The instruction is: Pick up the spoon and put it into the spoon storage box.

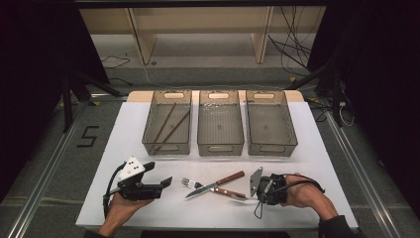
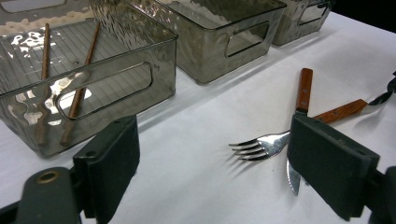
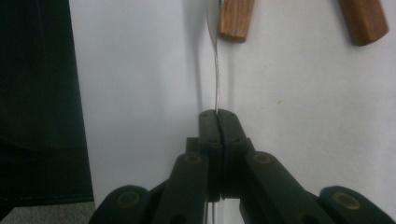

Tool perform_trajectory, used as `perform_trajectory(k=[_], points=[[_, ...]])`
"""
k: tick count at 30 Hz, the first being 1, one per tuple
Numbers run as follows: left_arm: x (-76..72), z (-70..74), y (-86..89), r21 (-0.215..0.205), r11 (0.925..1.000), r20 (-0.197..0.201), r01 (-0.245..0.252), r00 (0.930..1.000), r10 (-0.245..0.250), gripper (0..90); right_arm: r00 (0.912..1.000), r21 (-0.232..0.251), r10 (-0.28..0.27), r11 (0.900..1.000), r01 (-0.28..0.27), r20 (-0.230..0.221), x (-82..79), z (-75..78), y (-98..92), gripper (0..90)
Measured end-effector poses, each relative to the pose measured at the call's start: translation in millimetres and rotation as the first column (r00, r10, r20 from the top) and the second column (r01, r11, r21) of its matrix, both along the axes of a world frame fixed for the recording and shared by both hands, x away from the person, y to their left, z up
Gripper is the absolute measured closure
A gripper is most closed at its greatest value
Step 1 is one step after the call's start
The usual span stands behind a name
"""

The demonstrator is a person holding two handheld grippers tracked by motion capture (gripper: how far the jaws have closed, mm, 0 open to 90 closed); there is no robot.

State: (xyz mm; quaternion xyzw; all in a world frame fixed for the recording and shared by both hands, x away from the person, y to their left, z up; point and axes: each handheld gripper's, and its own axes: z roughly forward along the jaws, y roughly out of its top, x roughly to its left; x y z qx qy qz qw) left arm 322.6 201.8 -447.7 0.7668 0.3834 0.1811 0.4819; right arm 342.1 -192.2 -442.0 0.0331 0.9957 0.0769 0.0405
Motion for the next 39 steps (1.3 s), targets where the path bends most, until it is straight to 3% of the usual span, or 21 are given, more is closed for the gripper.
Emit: perform_trajectory(k=[5,10,14,16,20,24,27,29,36,39], points=[[0.1,0.1,0.3,-0.003,1.0000,0.001,-0.003,1.0000,0.003,16.7,0.9998,0.048,-0.020,0.999,0.020,-0.002,1.7,7.2,-3.7,90.0],[0.3,0.7,1.1,-0.004,1.0000,0.008,-0.007,0.9999,0.007,16.7,0.9977,0.130,-0.067,0.989,0.066,0.005,4.7,17.9,-8.6,90.0],[0.2,1.0,1.9,-0.011,0.9998,0.008,-0.013,0.9999,0.014,16.7,0.9915,0.215,-0.130,0.969,0.126,0.006,11.0,25.8,-11.6,90.0],[0.1,1.1,2.2,-0.014,0.9998,0.009,-0.016,0.9998,0.016,16.7,0.9837,0.251,-0.180,0.952,0.173,0.006,15.2,29.9,-13.4,90.0],[0.2,1.4,3.2,-0.016,0.9997,0.015,-0.020,0.9997,0.020,16.7,0.9577,0.320,-0.287,0.906,0.277,-0.016,23.7,36.7,-16.3,90.0],[0.0,1.9,3.8,-0.020,0.9995,0.018,-0.026,0.9995,0.026,16.7,0.9345,0.373,-0.355,0.863,0.340,-0.029,33.0,42.1,-16.5,90.0],[0.1,1.8,3.8,-0.020,0.9995,0.017,-0.027,0.9995,0.027,16.7,0.9122,0.417,-0.405,0.820,0.392,-0.061,40.7,45.9,-16.1,90.0],[-0.1,1.8,3.9,-0.021,0.9994,0.019,-0.027,0.9994,0.027,16.7,0.9010,0.432,-0.428,0.801,0.413,-0.067,45.8,47.8,-14.8,90.0],[-0.3,2.1,4.6,-0.026,0.9992,0.023,-0.030,0.9993,0.031,16.7,0.8571,0.512,-0.502,0.710,0.484,-0.115,64.8,56.0,-5.7,90.0],[-0.7,2.2,4.7,-0.029,0.9991,0.026,-0.031,0.9992,0.031,16.7,0.8434,0.540,-0.520,0.675,0.502,-0.133,74.0,61.8,-0.2,90.0]])
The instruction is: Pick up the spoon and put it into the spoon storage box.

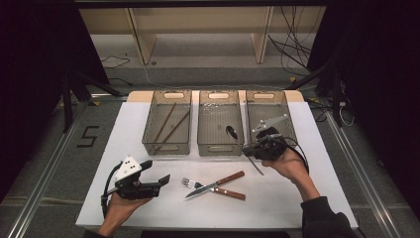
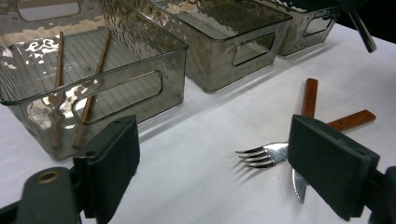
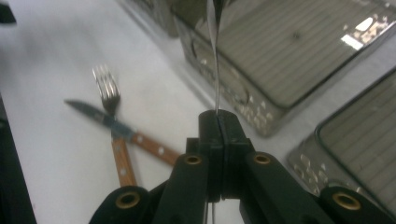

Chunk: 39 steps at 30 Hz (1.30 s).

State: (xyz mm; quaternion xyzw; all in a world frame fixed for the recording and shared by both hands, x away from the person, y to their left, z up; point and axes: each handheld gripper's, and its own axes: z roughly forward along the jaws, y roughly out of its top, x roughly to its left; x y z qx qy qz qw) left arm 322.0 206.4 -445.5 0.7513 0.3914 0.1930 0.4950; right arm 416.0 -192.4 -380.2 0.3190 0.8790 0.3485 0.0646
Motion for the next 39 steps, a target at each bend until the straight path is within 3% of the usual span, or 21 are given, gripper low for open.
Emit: perform_trajectory(k=[9,26,39], points=[[-0.3,0.7,3.1,-0.025,0.9997,0.003,-0.001,1.0000,0.001,16.7,0.9990,0.067,-0.046,0.997,0.045,0.004,22.8,10.1,14.7,90.0],[-0.5,0.7,3.2,-0.027,0.9996,0.005,-0.001,1.0000,0.001,16.7,0.9940,0.138,-0.109,0.985,0.109,-0.005,61.2,25.6,40.3,90.0],[-0.2,0.4,3.4,-0.034,0.9994,0.007,-0.005,1.0000,0.005,16.7,0.9839,0.153,-0.178,0.972,0.178,-0.014,94.2,32.8,54.9,90.0]])
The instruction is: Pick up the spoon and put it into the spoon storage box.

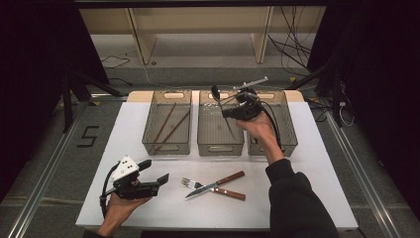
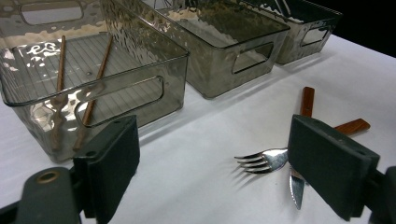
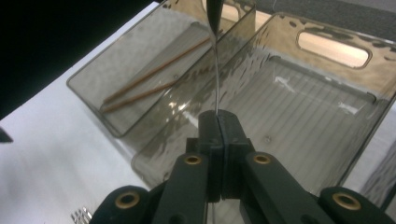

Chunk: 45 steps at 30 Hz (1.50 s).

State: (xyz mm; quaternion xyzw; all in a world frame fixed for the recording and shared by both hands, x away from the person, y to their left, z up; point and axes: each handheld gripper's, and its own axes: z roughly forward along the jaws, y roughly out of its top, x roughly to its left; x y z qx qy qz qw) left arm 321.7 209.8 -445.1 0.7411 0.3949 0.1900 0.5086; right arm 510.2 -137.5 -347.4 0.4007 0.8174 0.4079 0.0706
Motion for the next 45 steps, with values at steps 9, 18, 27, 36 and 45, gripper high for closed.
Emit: perform_trajectory(k=[9,18,27,36,45], points=[[-0.4,0.1,0.6,0.003,1.0000,0.004,0.000,1.0000,0.000,16.7,0.9993,-0.004,-0.035,0.999,0.035,-0.015,15.8,-5.3,13.6,90.0],[-0.3,0.2,0.4,0.007,1.0000,0.004,0.004,1.0000,-0.004,16.7,0.9977,-0.007,-0.062,0.998,0.062,-0.027,23.7,-16.2,18.9,90.0],[-0.9,0.5,0.5,-0.003,1.0000,0.008,0.000,1.0000,0.000,16.7,0.9948,-0.031,-0.090,0.996,0.088,-0.049,26.5,-26.9,21.5,90.0],[-1.0,0.6,0.6,-0.005,1.0000,0.009,0.002,1.0000,-0.002,16.7,0.9910,-0.047,-0.109,0.993,0.105,-0.078,27.8,-41.6,22.8,90.0],[-1.0,0.6,0.4,-0.004,1.0000,0.008,0.001,1.0000,-0.001,16.7,0.9876,-0.061,-0.121,0.991,0.115,-0.100,27.1,-53.0,22.0,89.9]])
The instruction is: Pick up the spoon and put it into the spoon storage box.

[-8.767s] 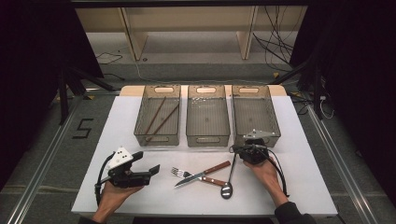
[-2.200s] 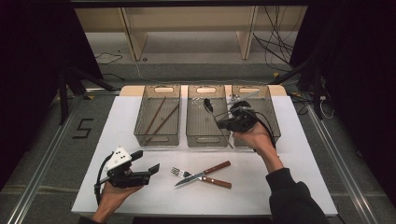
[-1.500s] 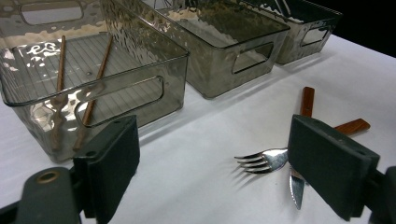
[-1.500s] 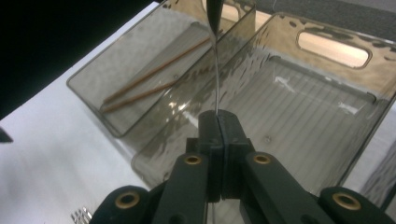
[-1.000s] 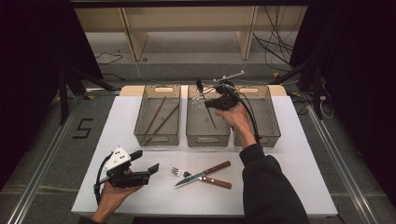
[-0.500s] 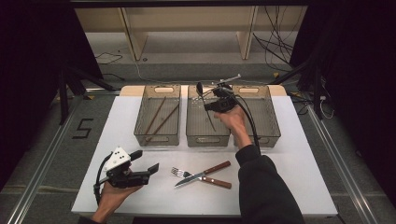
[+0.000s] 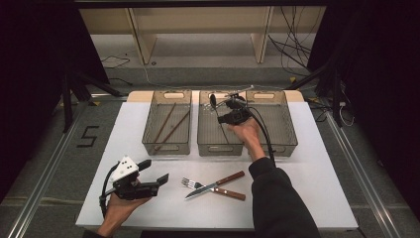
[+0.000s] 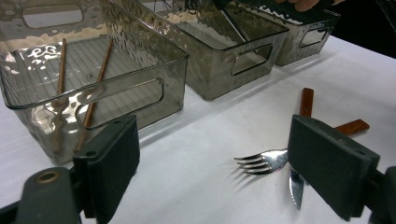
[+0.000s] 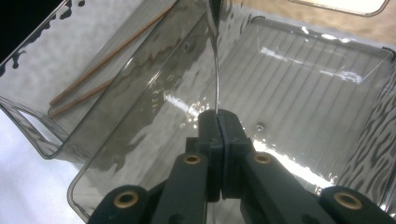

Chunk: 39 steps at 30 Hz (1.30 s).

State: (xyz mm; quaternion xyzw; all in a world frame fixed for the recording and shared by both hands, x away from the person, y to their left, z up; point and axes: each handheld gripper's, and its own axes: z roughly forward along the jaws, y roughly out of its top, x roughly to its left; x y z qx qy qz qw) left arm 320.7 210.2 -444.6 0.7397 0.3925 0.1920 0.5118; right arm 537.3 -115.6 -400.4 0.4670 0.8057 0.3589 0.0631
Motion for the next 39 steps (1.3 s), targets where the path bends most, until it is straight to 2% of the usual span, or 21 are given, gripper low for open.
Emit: perform_trajectory(k=[12,16,23,29,34,39], points=[[-0.1,0.0,0.1,0.005,1.0000,-0.001,0.003,1.0000,-0.003,16.7,0.9996,-0.018,-0.007,1.000,0.007,-0.026,-1.3,-7.0,2.8,88.8],[0.0,0.0,0.2,0.005,1.0000,-0.001,0.003,1.0000,-0.003,16.7,0.9994,-0.013,-0.015,1.000,0.014,-0.032,-1.0,-7.2,2.1,83.8],[-0.1,0.1,0.3,0.005,1.0000,-0.001,0.002,1.0000,-0.002,16.7,0.9998,0.013,0.005,1.000,-0.005,-0.020,-3.5,-1.7,-0.9,70.9],[0.0,-0.1,0.2,0.001,1.0000,-0.001,0.000,1.0000,0.000,16.7,0.9973,0.025,0.069,0.997,-0.070,0.026,-13.9,8.4,-2.2,55.6],[0.0,0.0,0.4,0.008,1.0000,-0.001,0.001,1.0000,-0.001,16.6,0.9866,0.013,0.146,0.989,-0.147,0.073,-29.1,19.1,-3.1,44.8],[0.0,-0.1,0.2,0.004,1.0000,0.000,-0.003,1.0000,0.003,16.6,0.9649,-0.015,0.237,0.971,-0.237,0.113,-48.0,27.8,-3.5,39.1]])
